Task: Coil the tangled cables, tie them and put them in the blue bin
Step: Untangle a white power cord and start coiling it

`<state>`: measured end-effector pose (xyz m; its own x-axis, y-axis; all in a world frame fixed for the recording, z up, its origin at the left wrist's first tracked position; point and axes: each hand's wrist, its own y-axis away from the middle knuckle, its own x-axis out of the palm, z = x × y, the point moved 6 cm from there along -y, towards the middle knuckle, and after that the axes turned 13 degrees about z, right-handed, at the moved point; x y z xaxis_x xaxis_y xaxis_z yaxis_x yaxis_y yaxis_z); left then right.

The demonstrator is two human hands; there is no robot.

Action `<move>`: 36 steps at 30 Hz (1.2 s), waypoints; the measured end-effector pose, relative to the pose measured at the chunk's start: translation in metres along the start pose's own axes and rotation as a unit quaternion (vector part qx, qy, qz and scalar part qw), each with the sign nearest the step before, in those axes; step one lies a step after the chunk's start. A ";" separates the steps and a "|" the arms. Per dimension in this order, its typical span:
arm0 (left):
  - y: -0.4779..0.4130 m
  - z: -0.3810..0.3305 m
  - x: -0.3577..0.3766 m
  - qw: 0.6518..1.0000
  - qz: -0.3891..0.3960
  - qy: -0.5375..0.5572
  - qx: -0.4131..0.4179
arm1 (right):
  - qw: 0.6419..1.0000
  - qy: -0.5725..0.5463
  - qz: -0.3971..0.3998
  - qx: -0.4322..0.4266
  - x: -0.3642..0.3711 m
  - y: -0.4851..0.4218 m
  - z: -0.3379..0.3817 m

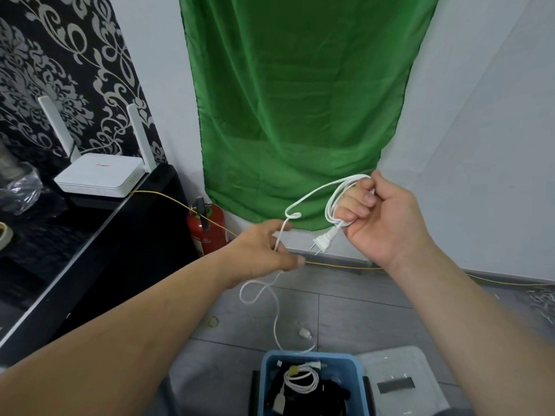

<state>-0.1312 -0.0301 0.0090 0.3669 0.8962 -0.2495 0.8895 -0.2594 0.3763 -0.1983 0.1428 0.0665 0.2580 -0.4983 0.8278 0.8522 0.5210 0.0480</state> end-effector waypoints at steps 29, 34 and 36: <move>0.001 0.001 -0.001 0.986 -0.034 -0.159 -0.041 | 0.974 -0.090 -0.196 -0.064 -0.048 0.001 0.006; -0.006 0.006 -0.003 0.993 -0.074 -0.092 -0.014 | 0.980 -0.083 -0.171 -0.065 -0.037 -0.001 0.006; -0.010 0.005 0.003 0.984 -0.047 -0.172 -0.005 | 0.984 -0.064 -0.153 -0.068 -0.032 -0.002 0.005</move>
<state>-0.1374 -0.0265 0.0003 0.3554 0.7407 -0.5701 0.9218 -0.1766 0.3451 -0.2102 0.1608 0.0425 -0.0717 -0.5217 0.8501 0.9362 0.2588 0.2377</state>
